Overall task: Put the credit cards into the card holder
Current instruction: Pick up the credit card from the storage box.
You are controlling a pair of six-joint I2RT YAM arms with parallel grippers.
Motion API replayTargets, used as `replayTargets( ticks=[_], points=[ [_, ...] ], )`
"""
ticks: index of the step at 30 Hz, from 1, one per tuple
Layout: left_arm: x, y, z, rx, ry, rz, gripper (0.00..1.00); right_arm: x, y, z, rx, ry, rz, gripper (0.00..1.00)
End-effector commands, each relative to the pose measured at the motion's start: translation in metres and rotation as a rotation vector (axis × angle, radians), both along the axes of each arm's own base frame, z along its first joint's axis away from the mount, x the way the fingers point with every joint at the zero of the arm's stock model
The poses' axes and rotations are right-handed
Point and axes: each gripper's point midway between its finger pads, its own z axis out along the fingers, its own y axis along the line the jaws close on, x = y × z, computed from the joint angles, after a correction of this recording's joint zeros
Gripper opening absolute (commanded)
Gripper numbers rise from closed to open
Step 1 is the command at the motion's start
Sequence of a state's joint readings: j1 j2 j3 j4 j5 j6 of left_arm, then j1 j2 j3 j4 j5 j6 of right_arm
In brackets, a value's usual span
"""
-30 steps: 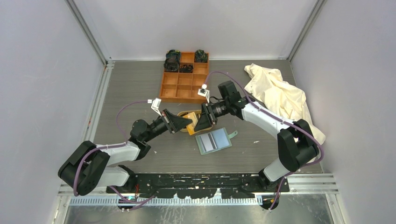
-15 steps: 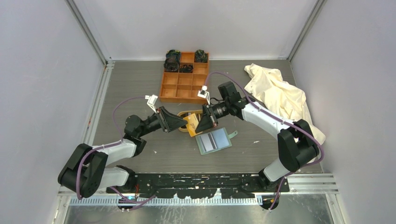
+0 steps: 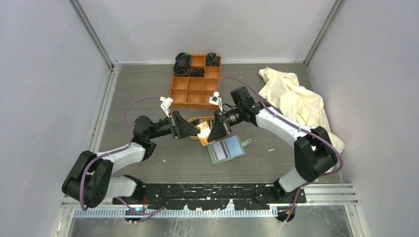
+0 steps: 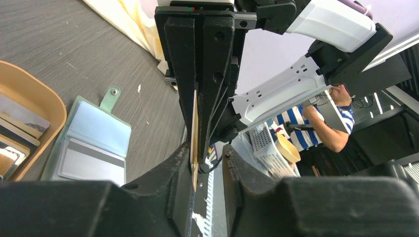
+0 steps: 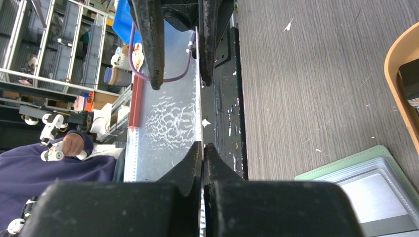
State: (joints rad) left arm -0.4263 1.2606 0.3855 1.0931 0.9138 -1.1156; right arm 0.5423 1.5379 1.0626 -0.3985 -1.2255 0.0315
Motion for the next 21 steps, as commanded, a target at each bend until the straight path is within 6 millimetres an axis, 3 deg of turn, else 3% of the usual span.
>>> replayTargets(
  ticks=[1, 4, 6, 8, 9, 11, 13, 17, 21],
  points=[
    [-0.003, -0.006, 0.014, -0.012, -0.067, -0.042, 0.27, 0.001, 0.005, 0.014, 0.037, -0.051, 0.027, 0.01],
    [-0.003, -0.008, 0.014, -0.011, -0.067, -0.053, 0.17, 0.001, 0.006, 0.013, 0.026, -0.044, 0.026, 0.01],
    [-0.003, -0.01, 0.013, -0.006, -0.065, -0.058, 0.03, 0.001, 0.006, 0.012, 0.026, -0.062, 0.031, 0.01],
    [-0.002, -0.011, 0.012, -0.005, -0.06, -0.054, 0.0, 0.001, 0.005, 0.011, 0.021, -0.072, 0.028, 0.02],
    [-0.001, -0.01, 0.011, -0.004, -0.054, -0.048, 0.0, 0.002, 0.004, 0.01, 0.012, -0.081, 0.027, 0.09],
    [0.002, -0.01, 0.008, 0.002, -0.03, -0.027, 0.0, 0.007, -0.004, 0.008, -0.028, -0.144, 0.015, 0.36],
    [0.003, -0.008, 0.0, 0.01, 0.002, 0.0, 0.0, 0.022, -0.023, 0.011, -0.074, -0.262, -0.007, 0.56],
    [0.0, -0.003, -0.023, 0.021, 0.084, 0.078, 0.0, 0.062, -0.084, -0.002, -0.195, -0.508, -0.129, 0.75],
    [-0.008, -0.01, -0.052, 0.063, 0.2, 0.14, 0.0, 0.075, -0.137, -0.064, -0.417, -0.903, -0.001, 0.93]
  ],
)
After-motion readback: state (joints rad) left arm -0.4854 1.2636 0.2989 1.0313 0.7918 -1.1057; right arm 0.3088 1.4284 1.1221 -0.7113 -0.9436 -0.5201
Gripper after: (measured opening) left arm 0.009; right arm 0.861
